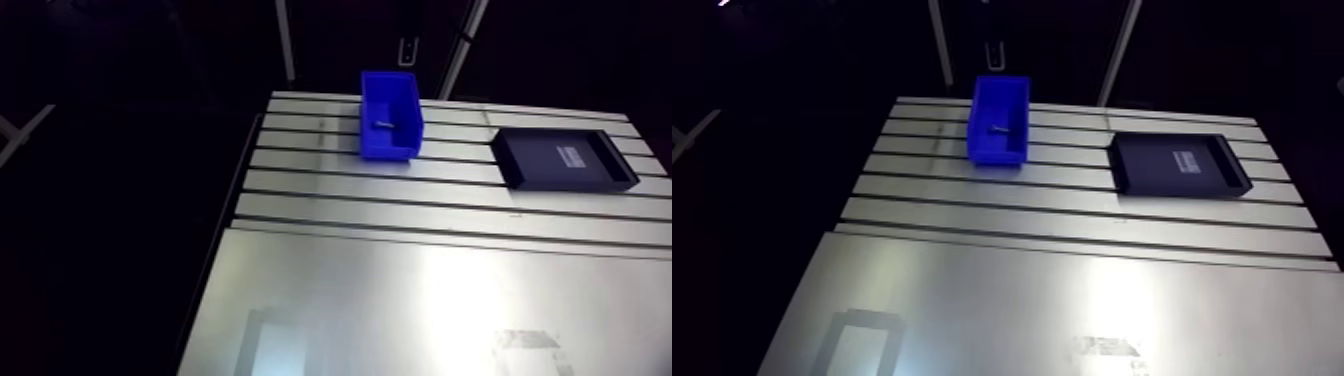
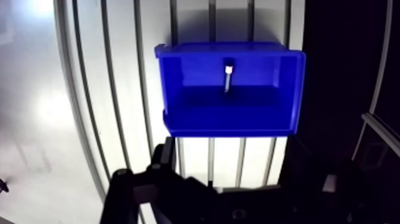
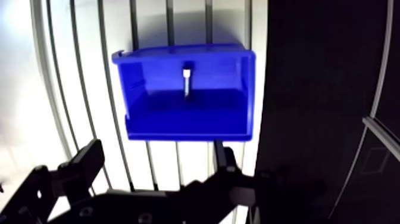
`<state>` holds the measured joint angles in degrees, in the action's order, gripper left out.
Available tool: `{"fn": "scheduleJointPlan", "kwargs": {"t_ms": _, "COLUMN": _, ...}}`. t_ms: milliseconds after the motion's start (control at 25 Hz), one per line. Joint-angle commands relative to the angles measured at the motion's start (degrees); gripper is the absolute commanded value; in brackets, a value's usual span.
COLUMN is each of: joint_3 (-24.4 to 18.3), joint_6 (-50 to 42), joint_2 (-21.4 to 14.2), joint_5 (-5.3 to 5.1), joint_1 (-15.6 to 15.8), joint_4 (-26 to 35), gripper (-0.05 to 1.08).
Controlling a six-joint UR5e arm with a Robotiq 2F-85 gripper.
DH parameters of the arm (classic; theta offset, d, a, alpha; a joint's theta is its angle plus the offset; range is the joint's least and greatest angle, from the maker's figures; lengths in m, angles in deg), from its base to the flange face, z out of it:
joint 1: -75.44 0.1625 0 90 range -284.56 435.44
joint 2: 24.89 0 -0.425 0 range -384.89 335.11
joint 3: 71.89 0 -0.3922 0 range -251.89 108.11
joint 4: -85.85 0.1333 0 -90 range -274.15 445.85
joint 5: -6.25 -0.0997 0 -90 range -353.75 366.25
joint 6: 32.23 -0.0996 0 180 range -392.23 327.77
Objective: Pick up the M10 bolt from the tray and put it into the blue bin.
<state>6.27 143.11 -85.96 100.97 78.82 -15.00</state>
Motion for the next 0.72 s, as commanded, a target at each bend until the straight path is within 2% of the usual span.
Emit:
{"fn": "scheduleJointPlan", "kwargs": {"t_ms": 40, "joint_3": -14.3, "joint_6": -26.0, "joint_2": -2.9, "joint_5": -0.63, "joint_1": 1.4, "joint_4": 17.6, "gripper": 0.01}}
{"fn": "scheduleJointPlan", "kwargs": {"t_ms": 120, "joint_3": -14.6, "joint_6": -35.6, "joint_2": -3.8, "joint_5": -0.72, "joint_1": 1.3, "joint_4": 17.8, "gripper": 0.01}}
{"fn": "scheduleJointPlan", "kwargs": {"t_ms": 200, "joint_3": -14.7, "joint_6": -47.1, "joint_2": -4.0, "joint_5": -0.28, "joint_1": 1.3, "joint_4": 17.9, "gripper": 0.01}}
{"fn": "scheduleJointPlan", "kwargs": {"t_ms": 240, "joint_3": -14.1, "joint_6": -52.3, "joint_2": -4.5, "joint_5": -0.54, "joint_1": 1.3, "joint_4": 18.0, "gripper": 0.01}}
{"fn": "scheduleJointPlan", "kwargs": {"t_ms": 280, "joint_3": -13.7, "joint_6": -56.8, "joint_2": -5.0, "joint_5": -0.19, "joint_1": 1.5, "joint_4": 18.0, "gripper": 0.01}}
{"fn": "scheduleJointPlan", "kwargs": {"t_ms": 320, "joint_3": -13.3, "joint_6": -60.9, "joint_2": -5.4, "joint_5": -0.63, "joint_1": 1.5, "joint_4": 17.9, "gripper": 0.01}}
{"fn": "scheduleJointPlan", "kwargs": {"t_ms": 360, "joint_3": -12.9, "joint_6": -64.8, "joint_2": -5.8, "joint_5": -0.54, "joint_1": 1.5, "joint_4": 18.0, "gripper": 0.01}}
{"fn": "scheduleJointPlan", "kwargs": {"t_ms": 600, "joint_3": -11.5, "joint_6": -80.6, "joint_2": -9.5, "joint_5": -0.63, "joint_1": 0.9, "joint_4": 17.8, "gripper": 0.01}}
{"fn": "scheduleJointPlan", "kwargs": {"t_ms": 720, "joint_3": -11.1, "joint_6": -83.8, "joint_2": -11.1, "joint_5": -0.72, "joint_1": 0.1, "joint_4": 17.5, "gripper": 0.01}}
